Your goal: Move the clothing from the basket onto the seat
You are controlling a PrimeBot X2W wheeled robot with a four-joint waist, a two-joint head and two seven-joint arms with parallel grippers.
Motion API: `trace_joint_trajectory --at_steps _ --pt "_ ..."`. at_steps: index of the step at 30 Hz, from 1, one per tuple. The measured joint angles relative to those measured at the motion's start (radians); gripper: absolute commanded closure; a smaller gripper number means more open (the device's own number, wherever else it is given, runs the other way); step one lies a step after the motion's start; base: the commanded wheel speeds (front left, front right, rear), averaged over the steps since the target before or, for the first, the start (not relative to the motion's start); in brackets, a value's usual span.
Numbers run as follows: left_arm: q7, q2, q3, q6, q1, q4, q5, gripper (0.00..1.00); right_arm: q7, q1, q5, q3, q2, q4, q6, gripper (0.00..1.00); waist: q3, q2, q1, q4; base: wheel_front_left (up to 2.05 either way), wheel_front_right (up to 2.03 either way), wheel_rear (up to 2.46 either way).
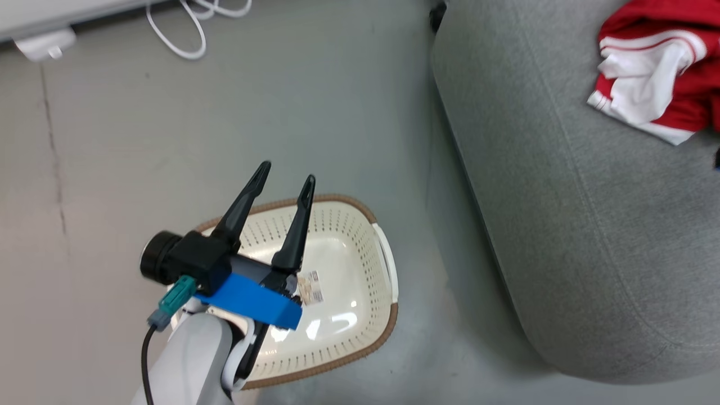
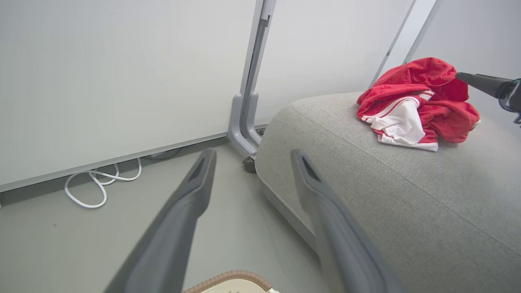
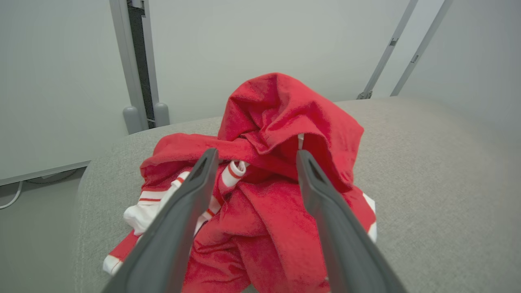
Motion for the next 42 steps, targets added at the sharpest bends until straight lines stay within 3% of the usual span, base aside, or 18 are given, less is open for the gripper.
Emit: trace_joint_trajectory --at_steps 6,21,32,42 --pt "0.0 -0.032 0.07 0.0 0.106 0.022 -0.01 0.0 0.0 0.136 0.015 0.094 0.083 -0.071 0.0 0.0 -0.132 -0.0001 0.0 0.007 0.0 0.0 0.0" --pt "0.0 -0.088 0.205 0.0 0.313 0.059 -0.008 0.0 0.024 0.49 0.094 0.281 0.17 -0.293 0.0 0.0 -0.396 0.0 -0.0003 0.1 0.0 0.0 0.0" --pt "0.0 -0.102 0.31 0.0 0.384 0.069 0.008 0.0 0.067 0.667 0.139 0.341 0.227 -0.447 0.0 0.0 -0.467 0.0 -0.0002 0.188 0.0 0.0 0.0" --pt "0.0 -0.112 0.365 0.0 0.403 0.087 0.014 0.0 0.085 0.772 0.143 0.372 0.26 -0.521 0.0 0.0 -0.492 0.0 -0.0001 0.218 0.0 0.0 0.0"
